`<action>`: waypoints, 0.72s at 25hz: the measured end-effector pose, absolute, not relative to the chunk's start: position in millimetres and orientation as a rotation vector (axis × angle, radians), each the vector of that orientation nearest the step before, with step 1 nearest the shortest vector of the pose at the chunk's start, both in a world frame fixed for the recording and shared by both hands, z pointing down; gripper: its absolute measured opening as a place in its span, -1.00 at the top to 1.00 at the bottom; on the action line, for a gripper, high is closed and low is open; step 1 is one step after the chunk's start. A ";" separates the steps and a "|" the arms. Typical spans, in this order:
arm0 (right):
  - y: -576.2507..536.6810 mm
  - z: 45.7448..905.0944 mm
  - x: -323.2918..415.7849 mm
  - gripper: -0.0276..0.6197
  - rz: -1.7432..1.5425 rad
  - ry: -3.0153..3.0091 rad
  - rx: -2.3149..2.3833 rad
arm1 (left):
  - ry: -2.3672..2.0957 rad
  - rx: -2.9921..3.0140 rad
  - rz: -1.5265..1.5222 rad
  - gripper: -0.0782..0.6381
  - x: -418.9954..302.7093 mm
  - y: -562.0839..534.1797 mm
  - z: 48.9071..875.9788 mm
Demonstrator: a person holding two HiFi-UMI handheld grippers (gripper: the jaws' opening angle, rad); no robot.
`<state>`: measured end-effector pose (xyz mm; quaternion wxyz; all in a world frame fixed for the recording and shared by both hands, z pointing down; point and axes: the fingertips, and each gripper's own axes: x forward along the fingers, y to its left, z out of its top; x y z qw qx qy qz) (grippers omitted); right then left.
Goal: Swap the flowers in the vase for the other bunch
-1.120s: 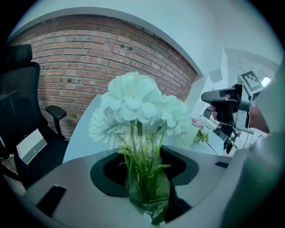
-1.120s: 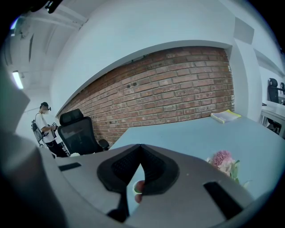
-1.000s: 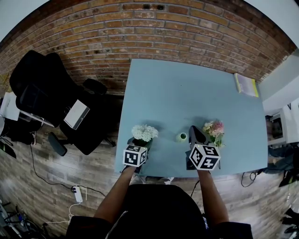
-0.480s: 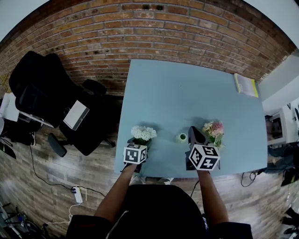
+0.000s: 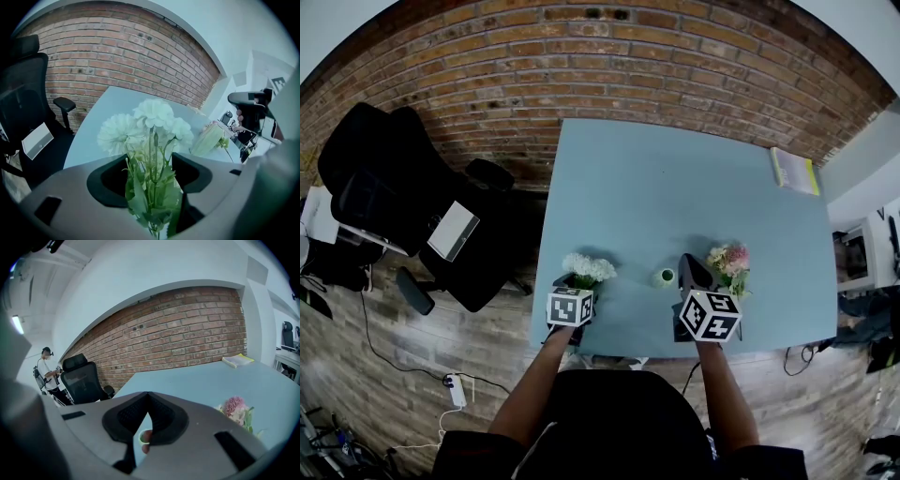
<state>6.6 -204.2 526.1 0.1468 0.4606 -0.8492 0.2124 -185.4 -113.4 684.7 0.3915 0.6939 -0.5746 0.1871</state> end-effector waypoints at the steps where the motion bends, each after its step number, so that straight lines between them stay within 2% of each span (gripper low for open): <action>1: -204.7 526.1 6.6 0.88 0.612 -2.444 1.326 | -1.460 1.760 0.478 0.02 -185.9 -112.9 685.0; 18: -206.2 521.2 7.2 0.88 0.601 -2.463 1.323 | -1.443 1.788 0.472 0.01 -183.2 -108.3 672.5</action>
